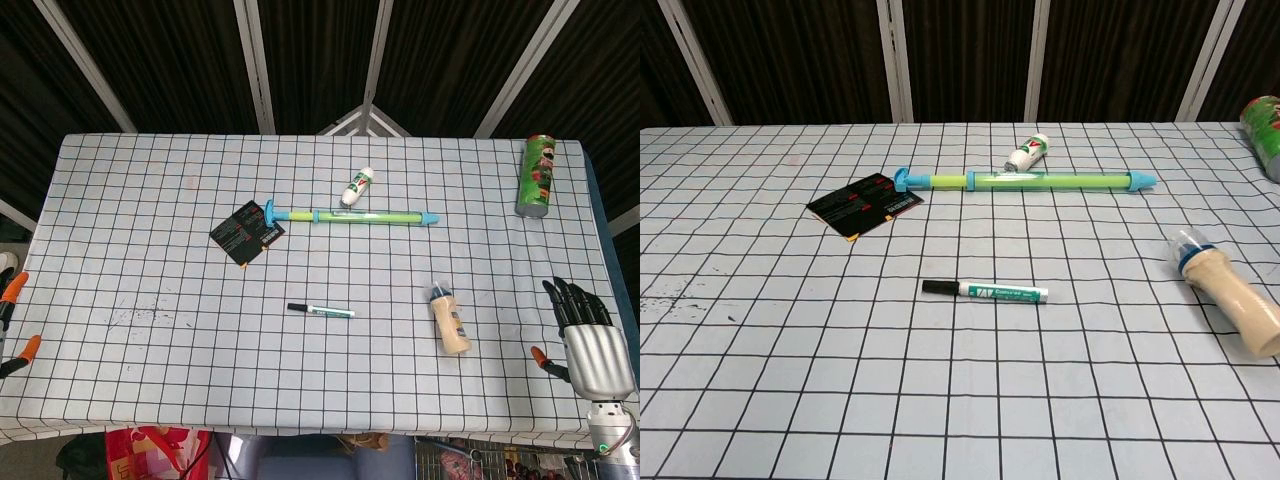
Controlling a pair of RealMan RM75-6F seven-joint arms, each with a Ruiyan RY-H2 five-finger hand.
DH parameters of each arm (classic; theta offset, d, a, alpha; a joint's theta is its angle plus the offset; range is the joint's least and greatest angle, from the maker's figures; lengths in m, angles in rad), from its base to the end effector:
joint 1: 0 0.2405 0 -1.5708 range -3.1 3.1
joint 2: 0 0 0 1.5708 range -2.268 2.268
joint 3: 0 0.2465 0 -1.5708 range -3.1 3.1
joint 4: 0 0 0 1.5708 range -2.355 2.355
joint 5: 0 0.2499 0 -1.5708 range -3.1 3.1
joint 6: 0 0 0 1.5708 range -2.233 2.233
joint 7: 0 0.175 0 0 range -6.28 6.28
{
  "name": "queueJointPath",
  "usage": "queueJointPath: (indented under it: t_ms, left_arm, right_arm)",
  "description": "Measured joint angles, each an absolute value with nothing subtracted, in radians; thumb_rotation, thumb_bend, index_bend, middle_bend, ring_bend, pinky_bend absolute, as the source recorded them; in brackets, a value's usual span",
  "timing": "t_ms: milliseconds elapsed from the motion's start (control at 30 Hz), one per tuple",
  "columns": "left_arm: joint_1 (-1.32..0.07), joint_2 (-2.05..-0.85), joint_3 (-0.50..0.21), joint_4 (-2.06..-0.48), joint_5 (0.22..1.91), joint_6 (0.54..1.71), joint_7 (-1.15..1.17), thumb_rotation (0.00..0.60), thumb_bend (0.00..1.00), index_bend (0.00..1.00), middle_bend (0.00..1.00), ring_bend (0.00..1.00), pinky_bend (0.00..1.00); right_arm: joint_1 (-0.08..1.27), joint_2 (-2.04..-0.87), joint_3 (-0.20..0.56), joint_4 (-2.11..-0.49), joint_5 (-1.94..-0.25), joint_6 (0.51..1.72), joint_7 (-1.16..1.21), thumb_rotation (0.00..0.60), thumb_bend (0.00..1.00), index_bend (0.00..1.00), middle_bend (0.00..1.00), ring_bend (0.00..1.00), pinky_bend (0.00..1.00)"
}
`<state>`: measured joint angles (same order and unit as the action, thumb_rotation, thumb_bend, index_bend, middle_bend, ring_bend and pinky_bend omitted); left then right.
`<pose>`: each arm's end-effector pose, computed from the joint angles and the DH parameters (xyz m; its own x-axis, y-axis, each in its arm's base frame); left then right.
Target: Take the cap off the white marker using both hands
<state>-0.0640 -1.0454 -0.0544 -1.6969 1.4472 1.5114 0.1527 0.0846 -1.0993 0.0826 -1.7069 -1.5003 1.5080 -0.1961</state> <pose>-0.3167 0.2080 0.1412 0.5177 -0.0105 0.8555 0.8543 0.0597 -0.5163 -0.2926 -0.2206 0.1238 0.5005 0.0498 0.8643 -0.8650 -0.0115 0.5016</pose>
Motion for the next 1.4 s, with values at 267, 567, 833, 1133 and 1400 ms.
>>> queueJointPath:
  t_ms: [267, 567, 833, 1133, 1400]
  left_arm:
    - [-0.072, -1.074, -0.052, -1.675, 1.452, 1.499, 0.162, 0.600, 0.42, 0.06, 0.00, 0.00, 0.02]
    - [-0.087, -1.096, -0.064, -1.655, 1.449, 1.491, 0.163, 0.600, 0.42, 0.06, 0.00, 0.00, 0.02]
    - [-0.078, -1.093, -0.066, -1.654, 1.441, 1.501, 0.139, 0.600, 0.42, 0.05, 0.00, 0.00, 0.02]
    - [-0.061, -1.034, -0.083, -1.695, 1.441, 1.546, 0.092, 0.600, 0.42, 0.05, 0.00, 0.00, 0.03]
    - [-0.053, -1.015, -0.082, -1.706, 1.453, 1.554, 0.069, 0.600, 0.42, 0.05, 0.00, 0.00, 0.03]
  right_arm:
    - [0.083, -1.098, 0.082, -1.722, -1.504, 1.512, -0.213, 0.600, 0.22, 0.09, 0.10, 0.11, 0.16]
    - [0.087, -1.110, 0.083, -1.731, -1.493, 1.501, -0.228, 0.600, 0.22, 0.09, 0.10, 0.11, 0.16]
    - [0.096, -1.128, 0.087, -1.769, -1.488, 1.491, -0.242, 0.600, 0.22, 0.13, 0.10, 0.11, 0.16]
    - [0.145, -1.143, 0.104, -1.908, -1.429, 1.412, -0.355, 0.600, 0.22, 0.20, 0.09, 0.11, 0.16]
    - [0.251, -1.298, 0.161, -2.023, -1.308, 1.330, -0.488, 0.600, 0.22, 0.25, 0.07, 0.10, 0.12]
